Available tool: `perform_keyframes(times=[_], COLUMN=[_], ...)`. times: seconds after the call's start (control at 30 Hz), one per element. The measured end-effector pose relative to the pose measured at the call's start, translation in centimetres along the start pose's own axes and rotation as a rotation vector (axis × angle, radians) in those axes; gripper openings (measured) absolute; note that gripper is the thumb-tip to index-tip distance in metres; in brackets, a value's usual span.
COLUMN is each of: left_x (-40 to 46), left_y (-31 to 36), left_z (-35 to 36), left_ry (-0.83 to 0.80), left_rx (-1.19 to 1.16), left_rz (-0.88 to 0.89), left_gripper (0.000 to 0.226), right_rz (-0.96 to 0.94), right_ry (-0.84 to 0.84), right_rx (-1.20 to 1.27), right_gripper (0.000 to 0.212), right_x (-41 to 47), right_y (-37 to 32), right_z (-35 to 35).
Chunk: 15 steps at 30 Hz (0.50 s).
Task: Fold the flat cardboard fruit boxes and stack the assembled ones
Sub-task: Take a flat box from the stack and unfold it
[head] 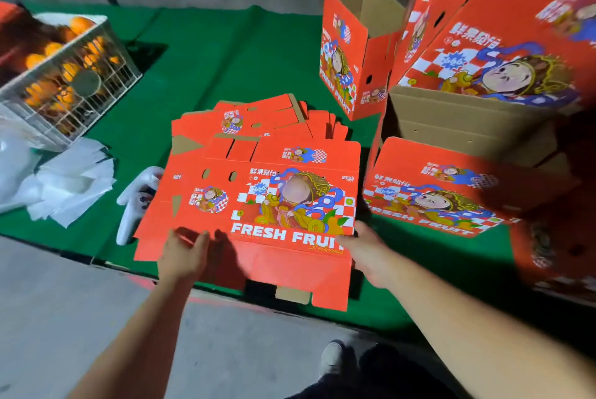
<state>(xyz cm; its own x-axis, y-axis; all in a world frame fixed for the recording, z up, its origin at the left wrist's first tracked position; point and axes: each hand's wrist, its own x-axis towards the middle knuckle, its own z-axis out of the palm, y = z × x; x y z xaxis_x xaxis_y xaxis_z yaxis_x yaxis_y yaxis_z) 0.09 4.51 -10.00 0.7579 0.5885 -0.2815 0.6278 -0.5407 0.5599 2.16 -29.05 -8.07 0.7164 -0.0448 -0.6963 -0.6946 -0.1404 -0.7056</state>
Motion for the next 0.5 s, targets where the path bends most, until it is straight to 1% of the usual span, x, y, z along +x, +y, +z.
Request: perform_keyframes(times=[0.03, 0.07, 0.1, 0.13, 0.17, 0.2, 0.23, 0.27, 0.3, 0.37, 0.4, 0.43, 0.47, 0.5], left_x=[0.7, 1.0, 1.2, 1.1, 1.2, 1.3, 1.6, 1.7, 1.7, 0.7, 0.0, -0.6, -1.4, -1.8], left_y=[-0.3, -0.5, -0.5, -0.4, -0.5, -0.6, -0.8, -0.9, -0.9, 0.0, 0.7, 1.5, 2.3, 2.8], left_z=[-0.4, -0.8, -1.1, -1.5, -2.0, -2.4, -2.7, -3.1, -3.1, -2.7, -2.4, -1.8, -1.3, -1.1], left_ry=[-0.044, -0.060, -0.060, -0.040, -0.004, 0.023, 0.016, -0.017, -0.040, -0.089, -0.120, -0.140, -0.121, -0.063], left_rx=[-0.105, -0.180, -0.194, -0.133, -0.063, -0.044, -0.102, -0.220, -0.334, -0.473, -0.487, -0.495, -0.483, -0.450], left_rz=[-0.034, -0.041, -0.045, -0.049, -0.048, -0.056, -0.052, -0.054, -0.059, -0.072, -0.039, 0.006, 0.037, 0.075], left_gripper=[0.048, 0.058, 0.074, 0.090, 0.101, 0.108, 0.113, 0.116, 0.113, 0.094, 0.086, 0.083, 0.087, 0.093], right_rz=[-0.004, -0.017, -0.038, -0.068, -0.104, -0.140, -0.174, -0.205, -0.235, -0.294, -0.318, -0.340, -0.362, -0.392], right_ry=[-0.021, -0.041, -0.063, -0.083, -0.096, -0.101, -0.105, -0.113, -0.127, -0.168, -0.196, -0.224, -0.240, -0.233], right_rx=[0.039, 0.080, 0.123, 0.175, 0.225, 0.263, 0.284, 0.294, 0.296, 0.262, 0.225, 0.188, 0.165, 0.160], right_gripper=[0.022, 0.022, 0.022, 0.023, 0.025, 0.026, 0.028, 0.029, 0.030, 0.032, 0.034, 0.034, 0.034, 0.032], right_x=[-0.3, -0.5, -0.8, -1.2, -1.5, -1.9, -2.2, -2.7, -3.0, -3.8, -4.3, -4.7, -5.2, -5.5], right_y=[-0.2, -0.5, -1.0, -1.4, -2.0, -2.5, -3.1, -3.5, -3.9, -4.1, -4.1, -4.0, -4.0, -4.1], right_z=[0.0, 0.0, -0.1, -0.2, -0.4, -0.8, -1.4, -2.0, -2.8, -4.1, -4.4, -4.5, -4.5, -4.6])
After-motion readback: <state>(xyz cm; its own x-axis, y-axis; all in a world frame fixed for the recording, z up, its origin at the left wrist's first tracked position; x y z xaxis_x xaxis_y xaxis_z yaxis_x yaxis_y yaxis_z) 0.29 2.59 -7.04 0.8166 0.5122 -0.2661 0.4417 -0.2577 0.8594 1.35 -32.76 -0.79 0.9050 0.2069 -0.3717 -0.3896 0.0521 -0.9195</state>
